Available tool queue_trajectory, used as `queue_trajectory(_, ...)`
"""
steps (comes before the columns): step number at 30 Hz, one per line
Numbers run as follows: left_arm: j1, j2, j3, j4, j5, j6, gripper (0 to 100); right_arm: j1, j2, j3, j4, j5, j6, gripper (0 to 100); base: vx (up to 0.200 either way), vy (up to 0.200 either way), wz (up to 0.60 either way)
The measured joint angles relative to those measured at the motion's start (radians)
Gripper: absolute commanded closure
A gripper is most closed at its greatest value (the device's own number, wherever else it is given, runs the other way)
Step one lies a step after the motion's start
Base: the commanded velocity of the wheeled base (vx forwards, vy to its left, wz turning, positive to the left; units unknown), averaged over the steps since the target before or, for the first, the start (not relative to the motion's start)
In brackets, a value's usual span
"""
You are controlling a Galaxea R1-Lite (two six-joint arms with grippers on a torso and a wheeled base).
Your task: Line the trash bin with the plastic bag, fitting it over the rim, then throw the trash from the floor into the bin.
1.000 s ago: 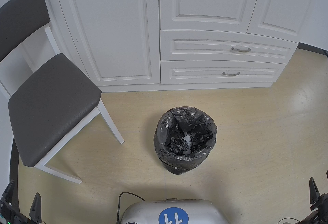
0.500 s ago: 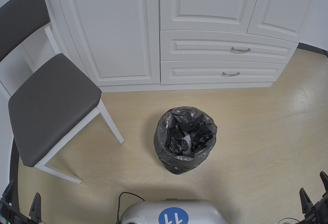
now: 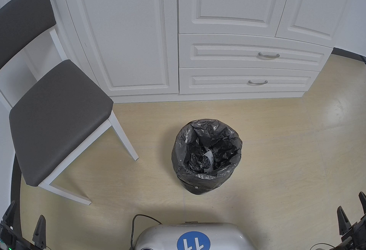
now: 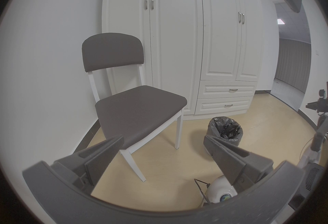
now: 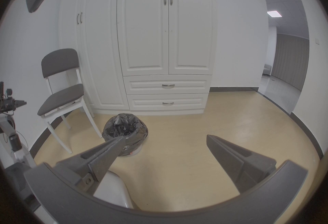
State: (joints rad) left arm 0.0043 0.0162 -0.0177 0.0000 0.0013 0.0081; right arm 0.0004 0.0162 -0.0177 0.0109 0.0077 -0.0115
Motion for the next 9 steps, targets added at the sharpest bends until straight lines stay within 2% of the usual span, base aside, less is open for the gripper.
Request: queue_trajectory(9, 0.0, 0.0, 0.0, 0.0, 0.0, 0.0, 0, -0.002, 0.0, 0.0, -0.009, -0.003, 0.003, 0, 0.0, 0.0, 0.0)
